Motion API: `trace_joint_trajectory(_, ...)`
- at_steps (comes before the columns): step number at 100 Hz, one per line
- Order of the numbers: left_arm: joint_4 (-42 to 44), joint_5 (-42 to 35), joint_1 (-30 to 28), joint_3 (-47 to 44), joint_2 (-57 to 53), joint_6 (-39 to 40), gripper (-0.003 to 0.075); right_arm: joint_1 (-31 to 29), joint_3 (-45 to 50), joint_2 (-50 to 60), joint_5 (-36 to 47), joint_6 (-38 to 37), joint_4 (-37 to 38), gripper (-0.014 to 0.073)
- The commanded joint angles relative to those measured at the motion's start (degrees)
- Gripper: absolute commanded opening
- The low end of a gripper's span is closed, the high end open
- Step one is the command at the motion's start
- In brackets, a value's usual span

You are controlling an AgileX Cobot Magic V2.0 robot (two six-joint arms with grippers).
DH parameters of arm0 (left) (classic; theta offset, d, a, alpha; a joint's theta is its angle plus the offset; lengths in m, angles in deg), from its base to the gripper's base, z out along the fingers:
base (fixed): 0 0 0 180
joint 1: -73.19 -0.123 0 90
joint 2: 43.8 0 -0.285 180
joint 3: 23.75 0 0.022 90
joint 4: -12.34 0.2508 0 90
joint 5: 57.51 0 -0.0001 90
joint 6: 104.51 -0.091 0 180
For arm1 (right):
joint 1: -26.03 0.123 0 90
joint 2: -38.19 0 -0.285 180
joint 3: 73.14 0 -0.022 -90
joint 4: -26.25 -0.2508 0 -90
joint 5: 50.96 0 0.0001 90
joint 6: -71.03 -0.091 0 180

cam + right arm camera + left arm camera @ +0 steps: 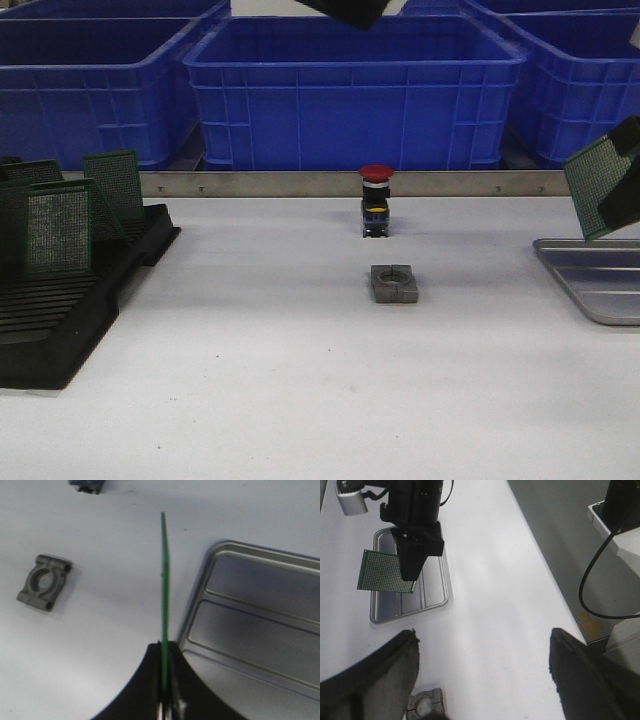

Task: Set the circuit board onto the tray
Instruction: 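Lower the board flat into the tray and open the right gripper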

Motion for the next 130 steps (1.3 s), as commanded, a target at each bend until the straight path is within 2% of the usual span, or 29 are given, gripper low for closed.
trace_joint_trajectory(1, -4.25, -0.36, -0.24, 1.62, -2.84, 0.57, 0.0515, -0.86, -3.49, -1.3, -0.85, -0.8, -2.3, -0.0115)
trace_joint_trajectory(27, -4.29, -0.36, -0.24, 1.62, -2.84, 0.57, 0.0515, -0.86, -6.71, -7.16, -1.29, -0.8, -2.2, -0.0111)
trace_joint_trajectory(36, -4.29, -0.36, -0.24, 1.62, -2.84, 0.57, 0.0515, -0.86, -6.71, -7.77, -0.8, -0.8, -2.2, -0.007)
trace_joint_trajectory(43, -4.54, -0.36, -0.24, 1.62, -2.84, 0.57, 0.0515, -0.86, -6.71, -7.85, -0.73, -0.8, -2.2, 0.0041)
trace_joint_trajectory(48, -4.94, -0.36, -0.24, 1.62, -2.84, 0.57, 0.0515, -0.86, -6.71, -7.79, -0.79, -0.8, -2.2, 0.0167)
trace_joint_trajectory(53, -5.6, -0.36, -0.24, 1.62, -2.84, 0.57, 0.0515, -0.86, -6.71, -7.79, -0.79, -0.8, -2.2, 0.0329)
trace_joint_trajectory(58, -5.85, -0.36, -0.24, 1.62, -2.84, 0.57, 0.0515, -0.86, -6.71, -7.79, -0.85, -0.8, -2.2, 0.0446)
trace_joint_trajectory(65, -5.85, -0.36, -0.24, 1.62, -2.84, 0.57, 0.0515, -0.86, -6.71, -7.79, -0.85, -0.8, -2.2, 0.0525)
trace_joint_trajectory(93, -5.34, -0.26, -1.52, 1.62, -3.29, 0.57, 0.0515, -1.0, -6.58, -4.81, -2.86, -0.8, 1.92, 0.0526)
trace_joint_trajectory(130, -5.5, 0.21, -7.67, 1.73, -6.62, 0.57, 0.0515, -3.72, -5.26, 9.07, -3.63, -0.8, 2.91, 0.0526)
